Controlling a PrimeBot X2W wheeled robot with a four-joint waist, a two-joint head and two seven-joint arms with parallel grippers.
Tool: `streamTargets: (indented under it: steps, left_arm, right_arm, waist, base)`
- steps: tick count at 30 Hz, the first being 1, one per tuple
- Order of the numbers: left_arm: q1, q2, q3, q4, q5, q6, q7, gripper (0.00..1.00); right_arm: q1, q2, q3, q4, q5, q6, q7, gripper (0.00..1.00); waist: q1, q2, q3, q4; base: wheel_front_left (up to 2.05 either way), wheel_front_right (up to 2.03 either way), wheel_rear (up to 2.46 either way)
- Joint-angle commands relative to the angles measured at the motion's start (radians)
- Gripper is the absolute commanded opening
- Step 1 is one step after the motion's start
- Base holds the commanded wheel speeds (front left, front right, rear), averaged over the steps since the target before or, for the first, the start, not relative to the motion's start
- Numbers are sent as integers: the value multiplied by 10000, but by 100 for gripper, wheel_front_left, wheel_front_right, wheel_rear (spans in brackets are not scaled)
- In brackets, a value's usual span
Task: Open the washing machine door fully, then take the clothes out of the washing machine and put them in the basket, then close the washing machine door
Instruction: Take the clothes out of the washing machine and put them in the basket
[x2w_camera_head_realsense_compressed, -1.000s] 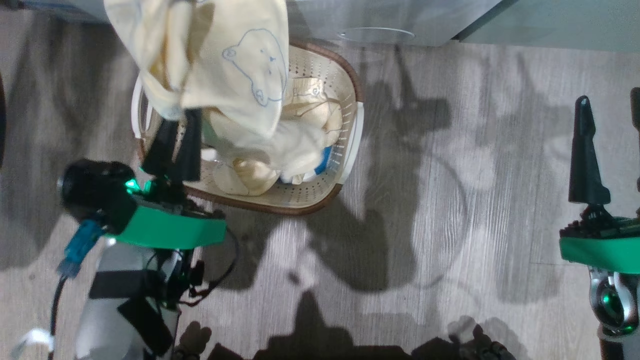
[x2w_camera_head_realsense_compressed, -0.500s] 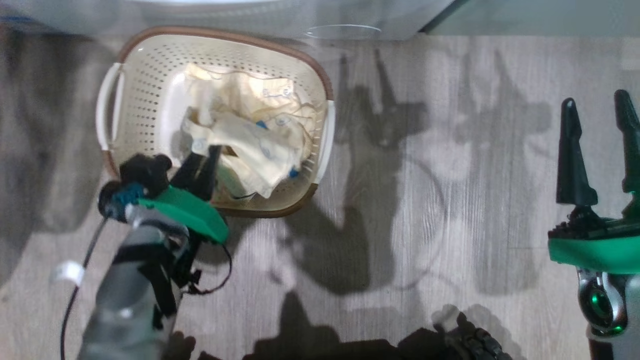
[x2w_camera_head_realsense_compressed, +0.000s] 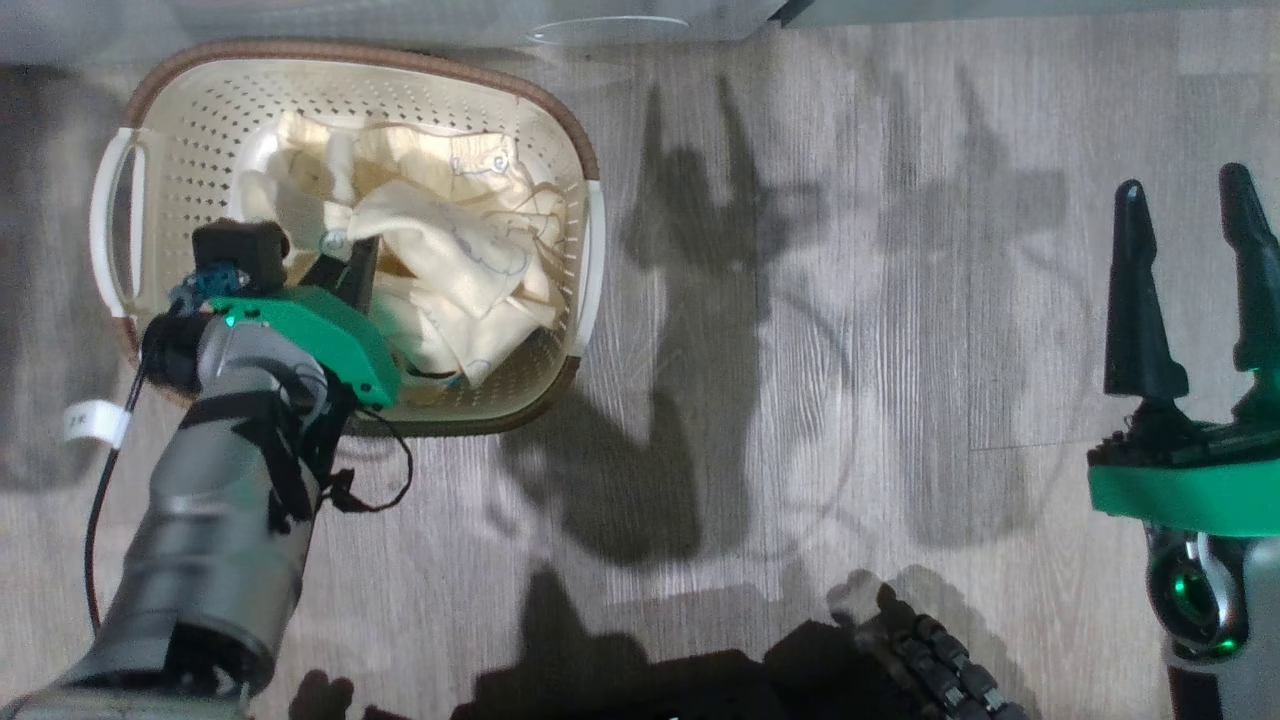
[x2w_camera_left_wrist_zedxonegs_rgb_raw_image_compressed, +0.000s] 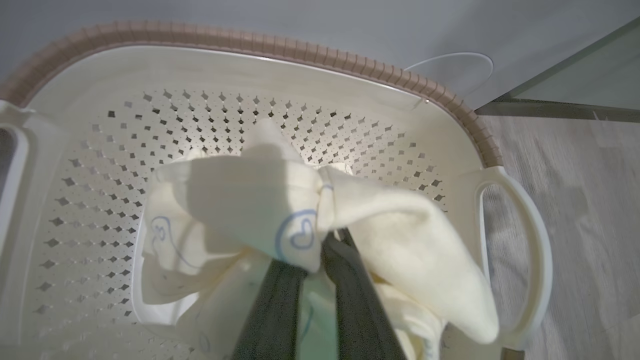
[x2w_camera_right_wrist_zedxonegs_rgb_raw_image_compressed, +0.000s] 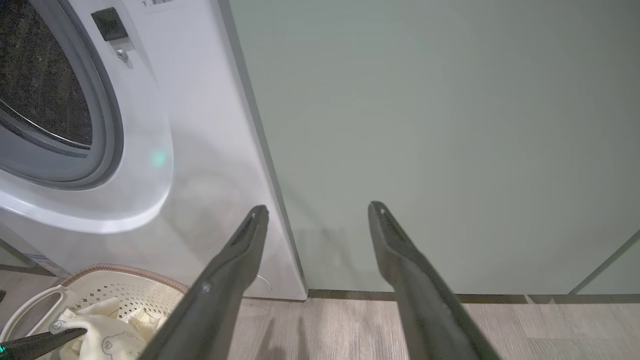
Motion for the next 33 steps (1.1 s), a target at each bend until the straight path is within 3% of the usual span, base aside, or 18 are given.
streamTargets:
  steps: [1, 2, 3, 8, 17, 33]
  left_arm:
    - [109, 348, 140, 36, -58, -58, -46, 20]
    - [-3, 356, 118, 266, -57, -56, -46, 96]
    - [-104, 377, 99, 453, -49, -45, -48, 100]
    - [-389, 464, -55, 899, 66, 12, -51, 100]
    - [351, 422, -186, -409, 289, 132, -53, 100]
    - [3083, -313, 142, -6452, 305, 446, -54, 100]
  right_arm:
    - [101, 17, 170, -232, 69, 44, -65, 100]
    - [91, 18, 174, -226, 115, 44, -65, 100]
    - [85, 19, 179, -219, 160, 44, -65, 100]
    - [54, 22, 133, -213, 278, 44, -65, 100]
    - [86, 23, -88, -170, 217, 44, -65, 100]
    - [739, -137, -584, -139, -457, 44, -65, 100]
  waist:
    - [-1, 0, 24, -41]
    - [-1, 0, 25, -69]
    - [-1, 0, 29, -93]
    - [-1, 0, 28, -128]
    - [-1, 0, -291, 104]
    - [-1, 0, -1823, 1166]
  base:
    - [0, 0, 0]
    - [0, 0, 0]
    - [0, 0, 0]
    - [0, 0, 0]
    - [0, 0, 0]
    - [0, 0, 0]
